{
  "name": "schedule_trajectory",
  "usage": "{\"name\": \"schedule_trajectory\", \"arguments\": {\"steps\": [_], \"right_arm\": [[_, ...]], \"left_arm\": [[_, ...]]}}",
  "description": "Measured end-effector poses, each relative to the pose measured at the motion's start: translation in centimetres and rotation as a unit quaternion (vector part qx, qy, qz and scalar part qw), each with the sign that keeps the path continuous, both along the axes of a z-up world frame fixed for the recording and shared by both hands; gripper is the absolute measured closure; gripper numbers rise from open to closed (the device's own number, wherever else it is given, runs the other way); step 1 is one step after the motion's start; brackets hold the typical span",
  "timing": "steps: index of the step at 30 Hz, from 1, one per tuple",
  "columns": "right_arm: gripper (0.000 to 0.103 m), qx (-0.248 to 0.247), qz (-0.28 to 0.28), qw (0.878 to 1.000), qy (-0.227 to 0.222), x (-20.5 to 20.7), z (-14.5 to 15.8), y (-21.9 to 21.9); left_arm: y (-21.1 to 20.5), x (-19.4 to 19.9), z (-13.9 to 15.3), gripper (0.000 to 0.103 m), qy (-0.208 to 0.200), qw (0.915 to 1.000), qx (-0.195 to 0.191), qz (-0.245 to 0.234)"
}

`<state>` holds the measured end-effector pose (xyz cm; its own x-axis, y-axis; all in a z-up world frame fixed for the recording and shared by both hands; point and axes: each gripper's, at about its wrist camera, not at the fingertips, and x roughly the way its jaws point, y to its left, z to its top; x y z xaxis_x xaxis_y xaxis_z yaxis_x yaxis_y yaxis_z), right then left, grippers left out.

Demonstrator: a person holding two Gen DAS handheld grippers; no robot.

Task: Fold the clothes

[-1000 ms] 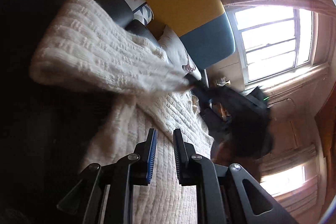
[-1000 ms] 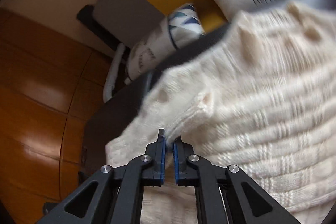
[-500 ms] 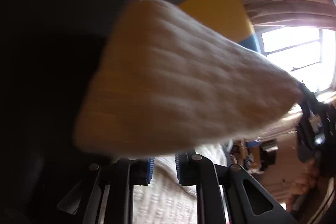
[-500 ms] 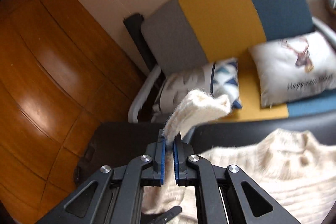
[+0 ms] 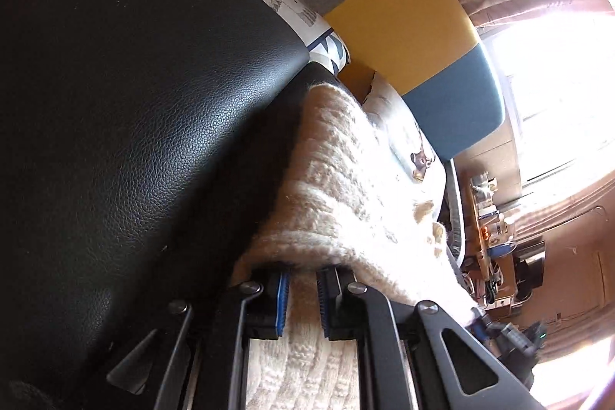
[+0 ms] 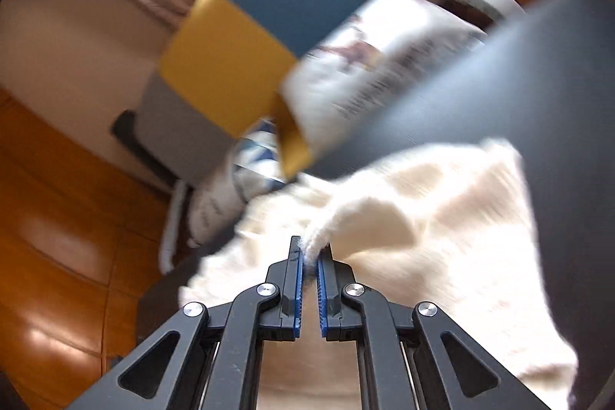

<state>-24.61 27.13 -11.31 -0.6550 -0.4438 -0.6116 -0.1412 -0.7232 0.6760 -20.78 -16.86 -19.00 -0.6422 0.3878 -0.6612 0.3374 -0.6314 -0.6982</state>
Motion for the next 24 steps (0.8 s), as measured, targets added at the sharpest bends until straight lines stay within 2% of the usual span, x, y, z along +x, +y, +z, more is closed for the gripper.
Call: {"name": "schedule_trajectory", "arguments": {"steps": [6,9,12,15,17,18,19,20,23,24], "right_arm": [[0.096,-0.014,-0.011,1.000,-0.020,0.6,-4.1,1.7],[0.096,-0.021,-0.006,1.000,0.001,1.0,-3.9,2.4],[0.092,-0.010,-0.002,1.000,-0.010,1.6,-4.5,2.8],[0.090,-0.052,-0.005,0.998,-0.015,3.0,-5.5,3.7],[0.071,-0.087,-0.019,0.996,-0.004,3.3,-5.6,4.4],[0.058,-0.096,-0.027,0.995,0.004,3.3,-5.5,4.6],[0.052,-0.100,-0.034,0.994,0.010,3.0,-5.3,4.7],[0.050,-0.101,-0.039,0.994,0.013,2.6,-5.0,4.8],[0.050,-0.084,-0.044,0.995,0.008,1.0,-4.4,4.4],[0.064,-0.065,-0.039,0.997,-0.003,0.3,-4.2,3.9]], "left_arm": [[0.6,0.1,0.3,0.092,-0.008,0.9998,-0.014,-0.012],[0.8,0.2,0.5,0.092,-0.012,0.9995,-0.021,-0.019],[1.1,0.3,0.7,0.092,-0.016,0.9991,-0.029,-0.025],[1.2,0.2,0.7,0.092,-0.017,0.9985,-0.038,-0.034],[1.2,0.1,0.8,0.092,-0.020,0.9983,-0.040,-0.037],[1.3,0.1,0.8,0.092,-0.021,0.9983,-0.040,-0.037],[1.2,0.1,0.9,0.092,-0.023,0.9983,-0.039,-0.037],[1.2,0.2,0.8,0.092,-0.024,0.9983,-0.038,-0.037],[0.8,0.6,0.9,0.091,-0.025,0.9981,-0.041,-0.038],[0.9,0.6,0.9,0.091,-0.025,0.9981,-0.042,-0.038]]}}
